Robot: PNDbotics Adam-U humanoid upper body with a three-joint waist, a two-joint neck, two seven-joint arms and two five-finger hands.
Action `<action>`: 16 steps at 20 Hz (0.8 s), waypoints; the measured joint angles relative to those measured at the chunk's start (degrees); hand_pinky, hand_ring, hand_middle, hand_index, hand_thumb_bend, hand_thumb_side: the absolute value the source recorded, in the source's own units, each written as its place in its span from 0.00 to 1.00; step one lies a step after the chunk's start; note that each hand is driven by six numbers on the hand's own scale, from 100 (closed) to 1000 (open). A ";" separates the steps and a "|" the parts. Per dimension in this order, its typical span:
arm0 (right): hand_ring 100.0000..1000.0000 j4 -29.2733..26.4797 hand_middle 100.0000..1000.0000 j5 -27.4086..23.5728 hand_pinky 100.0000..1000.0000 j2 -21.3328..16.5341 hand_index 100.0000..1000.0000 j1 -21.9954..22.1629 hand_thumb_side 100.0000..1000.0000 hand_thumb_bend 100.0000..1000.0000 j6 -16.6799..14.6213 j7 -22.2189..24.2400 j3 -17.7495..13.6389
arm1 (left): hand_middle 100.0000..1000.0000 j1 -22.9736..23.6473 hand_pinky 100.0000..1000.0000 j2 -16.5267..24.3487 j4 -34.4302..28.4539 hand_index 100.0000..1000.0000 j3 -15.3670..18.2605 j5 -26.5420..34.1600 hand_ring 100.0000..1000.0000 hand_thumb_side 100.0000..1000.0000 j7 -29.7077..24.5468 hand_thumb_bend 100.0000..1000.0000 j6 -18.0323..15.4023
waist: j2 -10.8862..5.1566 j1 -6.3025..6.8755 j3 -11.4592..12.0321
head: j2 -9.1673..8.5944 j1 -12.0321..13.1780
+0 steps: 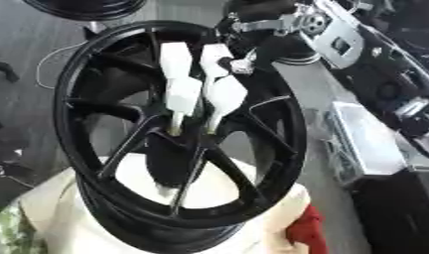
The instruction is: Pull the pin out of the wheel hub.
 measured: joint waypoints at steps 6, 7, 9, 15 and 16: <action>0.58 0.01 0.55 0.00 0.72 0.50 0.87 0.10 0.67 0.00 -0.01 -0.01 -0.40 | 0.93 0.00 0.80 0.02 0.00 0.75 -0.32 -0.63 1.00 0.90 -0.31 0.03 -0.18 | 0.29 -0.28 0.01 | 0.00 -0.14; 0.57 0.01 0.54 -0.03 0.71 0.55 0.86 0.10 0.66 0.00 -0.02 -0.02 -0.42 | 0.93 0.00 0.80 0.02 0.00 0.75 -0.34 -0.74 1.00 0.90 -0.37 0.04 -0.23 | 0.31 -0.28 0.01 | 0.00 -0.14; 0.56 0.01 0.51 -0.13 0.71 0.58 0.82 0.10 0.65 0.00 -0.02 -0.02 -0.48 | 0.93 0.01 0.80 0.02 0.01 0.75 -0.34 -0.95 1.00 0.90 -0.49 0.03 -0.34 | 0.36 -0.28 0.01 | 0.00 -0.15; 0.52 -0.05 0.44 -1.88 0.69 0.89 0.71 0.10 0.58 0.00 0.05 0.05 -1.19 | 0.92 0.03 0.80 0.02 0.12 0.74 -0.38 -1.23 1.00 0.90 -0.64 0.03 -0.48 | 0.55 -0.28 0.02 | 0.00 -0.16; 0.51 -0.08 0.42 -2.28 0.68 0.90 0.67 0.09 0.55 0.00 0.08 0.08 -1.33 | 0.92 0.03 0.80 0.02 0.15 0.74 -0.43 -1.25 1.00 0.90 -0.68 0.03 -0.50 | 0.55 -0.28 0.04 | 0.00 -0.17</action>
